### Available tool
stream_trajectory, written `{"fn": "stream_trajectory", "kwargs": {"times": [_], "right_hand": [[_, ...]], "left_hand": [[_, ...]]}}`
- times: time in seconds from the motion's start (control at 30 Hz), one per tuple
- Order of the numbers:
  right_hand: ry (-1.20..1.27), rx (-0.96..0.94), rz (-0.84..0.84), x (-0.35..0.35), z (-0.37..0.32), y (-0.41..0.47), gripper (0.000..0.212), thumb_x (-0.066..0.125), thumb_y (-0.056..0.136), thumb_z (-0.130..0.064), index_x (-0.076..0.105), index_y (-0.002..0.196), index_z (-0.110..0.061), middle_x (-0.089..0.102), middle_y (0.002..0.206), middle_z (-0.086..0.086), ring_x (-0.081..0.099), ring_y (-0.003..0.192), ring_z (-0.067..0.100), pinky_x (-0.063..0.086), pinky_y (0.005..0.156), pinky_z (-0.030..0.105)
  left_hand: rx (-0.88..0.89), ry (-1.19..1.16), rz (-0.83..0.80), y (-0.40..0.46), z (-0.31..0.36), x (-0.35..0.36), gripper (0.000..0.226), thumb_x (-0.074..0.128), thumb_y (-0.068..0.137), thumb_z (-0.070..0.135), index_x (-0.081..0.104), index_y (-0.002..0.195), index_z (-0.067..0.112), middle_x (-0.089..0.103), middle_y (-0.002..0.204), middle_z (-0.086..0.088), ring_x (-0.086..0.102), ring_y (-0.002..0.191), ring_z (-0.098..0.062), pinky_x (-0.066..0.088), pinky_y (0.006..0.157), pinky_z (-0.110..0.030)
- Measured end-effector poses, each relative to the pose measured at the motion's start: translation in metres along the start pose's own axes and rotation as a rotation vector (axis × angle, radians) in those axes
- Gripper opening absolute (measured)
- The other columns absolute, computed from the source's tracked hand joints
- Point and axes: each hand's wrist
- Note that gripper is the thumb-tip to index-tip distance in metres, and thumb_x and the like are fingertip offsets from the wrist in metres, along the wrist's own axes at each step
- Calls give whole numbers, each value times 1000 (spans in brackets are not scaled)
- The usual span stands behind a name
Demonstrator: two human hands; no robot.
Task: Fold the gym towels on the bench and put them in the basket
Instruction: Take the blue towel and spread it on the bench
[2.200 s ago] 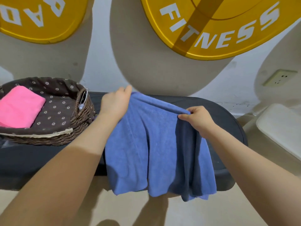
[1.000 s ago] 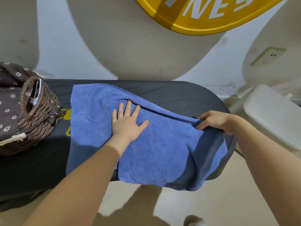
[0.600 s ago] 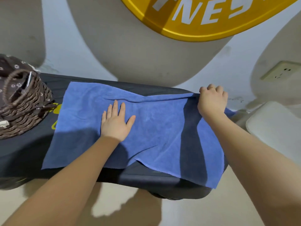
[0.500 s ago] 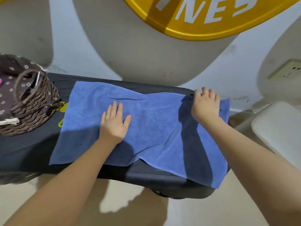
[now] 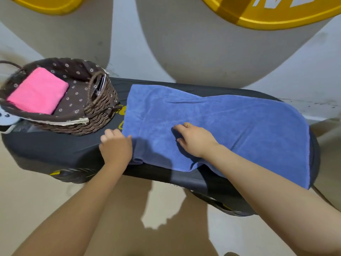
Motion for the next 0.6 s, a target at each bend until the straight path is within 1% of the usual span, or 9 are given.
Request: {"fn": "stream_trajectory", "kwargs": {"times": [0.13,0.23,0.37,0.4,0.47,0.5,0.53,0.57,0.6], "right_hand": [[20,77,-19,2,-2,7,43,36,97,-21,34,140,-21,46,133,10,52,112,35,46,79,39],[2,94,-22,3,-6,9,44,36,97,-21,34,141,-21,46,132,10,53,110,35,45,74,37],[10,91,-33,4,-10,7,44,35,98,-21,32,142,-22,47,129,9,52,111,34,43,74,37],[16,87,-41,4,-10,6,44,35,97,-20,32,141,-22,47,128,10,52,111,34,43,74,37],[17,72,-57,5,-10,4,44,35,97,-18,33,141,-22,48,129,10,52,112,34,45,76,38],[17,63,-68,5,-10,2,45,35,97,-18,33,142,-23,47,131,9,51,114,33,46,79,39],[18,52,-80,6,-10,0,46,35,97,-18,32,142,-23,46,133,8,50,116,33,46,82,40],[20,36,-92,6,-10,-1,46,36,97,-19,32,143,-24,46,134,8,49,117,33,46,84,40],[23,19,-102,7,-11,-3,46,37,97,-19,33,143,-24,46,134,8,49,117,32,46,85,40]], "left_hand": [[-47,76,-22,-2,-5,-3,51,53,91,37,50,112,-9,49,117,-26,44,111,-41,39,87,-46],[-50,107,-112,2,-5,-4,49,43,96,38,51,118,-4,49,122,-23,41,115,-39,37,91,-44],[-149,-188,-57,7,-17,-19,36,41,98,28,43,112,-5,54,110,-32,51,104,-46,39,75,-46],[-163,-206,-32,9,-25,-23,35,42,97,27,43,111,-5,55,108,-34,53,101,-48,39,73,-46],[-69,-145,82,11,-47,-23,30,52,94,21,46,104,-7,58,93,-35,58,85,-48,42,64,-45],[41,-42,170,13,-60,-18,29,64,86,16,49,94,-7,59,75,-31,61,66,-44,43,51,-39],[107,78,175,10,-69,-16,34,77,74,13,50,81,-6,55,56,-24,57,45,-35,36,40,-26],[92,167,146,9,-77,-15,42,85,63,17,47,72,-1,49,45,-14,49,32,-25,24,37,-15],[87,257,135,9,-84,-12,47,87,59,23,45,68,4,45,43,-8,44,29,-20,18,37,-12]]}}
Point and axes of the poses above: each hand's wrist, its own y-axis towards the middle knuckle, its own x-axis out of the palm, z = x × y
